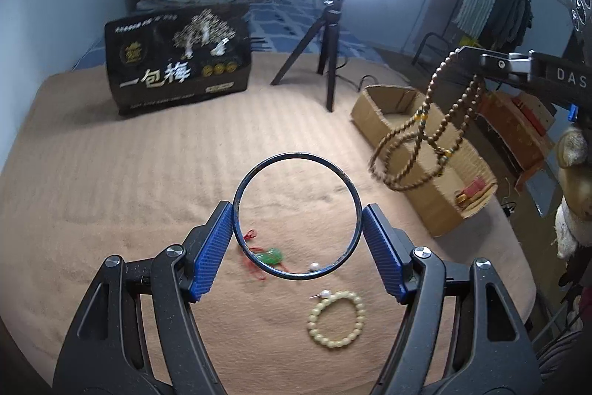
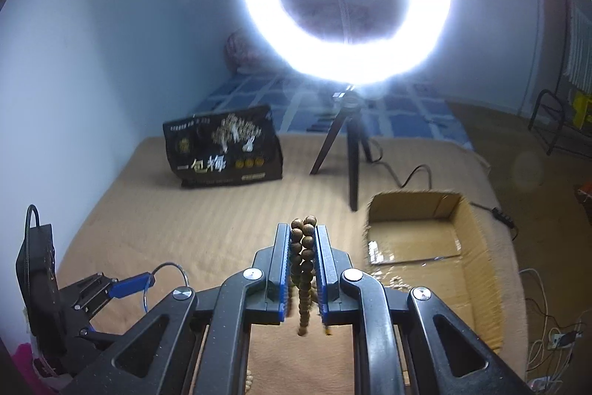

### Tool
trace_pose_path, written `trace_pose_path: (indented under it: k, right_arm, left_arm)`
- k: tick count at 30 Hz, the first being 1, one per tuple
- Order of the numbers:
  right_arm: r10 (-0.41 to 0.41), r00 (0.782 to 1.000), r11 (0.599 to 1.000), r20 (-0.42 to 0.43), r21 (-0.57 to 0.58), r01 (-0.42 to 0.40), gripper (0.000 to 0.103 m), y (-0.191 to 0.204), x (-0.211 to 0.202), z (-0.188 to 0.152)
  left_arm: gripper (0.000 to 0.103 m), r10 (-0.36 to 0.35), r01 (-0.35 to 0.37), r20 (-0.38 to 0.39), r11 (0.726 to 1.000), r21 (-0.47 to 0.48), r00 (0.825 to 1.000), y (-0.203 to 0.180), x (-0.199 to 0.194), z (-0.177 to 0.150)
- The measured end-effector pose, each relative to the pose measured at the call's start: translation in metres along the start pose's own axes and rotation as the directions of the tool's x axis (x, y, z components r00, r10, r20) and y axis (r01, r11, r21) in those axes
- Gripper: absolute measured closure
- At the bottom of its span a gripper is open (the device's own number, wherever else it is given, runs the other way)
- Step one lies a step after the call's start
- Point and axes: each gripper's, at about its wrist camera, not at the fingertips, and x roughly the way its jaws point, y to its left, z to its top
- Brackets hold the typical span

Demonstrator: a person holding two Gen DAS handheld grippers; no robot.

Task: Organize jewelry
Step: 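Carry the bangle and mala into the cardboard box and release both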

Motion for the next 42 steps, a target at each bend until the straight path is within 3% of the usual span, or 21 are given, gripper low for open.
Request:
trace_pose_path:
  k: [13,27,42]
  right_arm:
    - [-0.083,0.995,0.993,0.054,0.088,0.078,0.093,-0.062,-0.03,0.003]
    - [-0.145,0.989,0.98,0.004,0.138,0.143,0.093,-0.118,-0.011,-0.004]
    - [-0.181,0.98,0.965,-0.085,0.178,0.194,0.093,-0.164,0.026,-0.022]
  left_arm:
    - [0.03,-0.057,0.055,0.028,0.996,0.066,0.998,-0.054,0.013,0.028]
    - [0.03,-0.106,0.102,0.029,0.987,0.121,0.994,-0.11,0.065,0.071]
    - [0.03,-0.125,0.127,-0.025,0.985,0.12,0.992,-0.139,0.138,0.093]
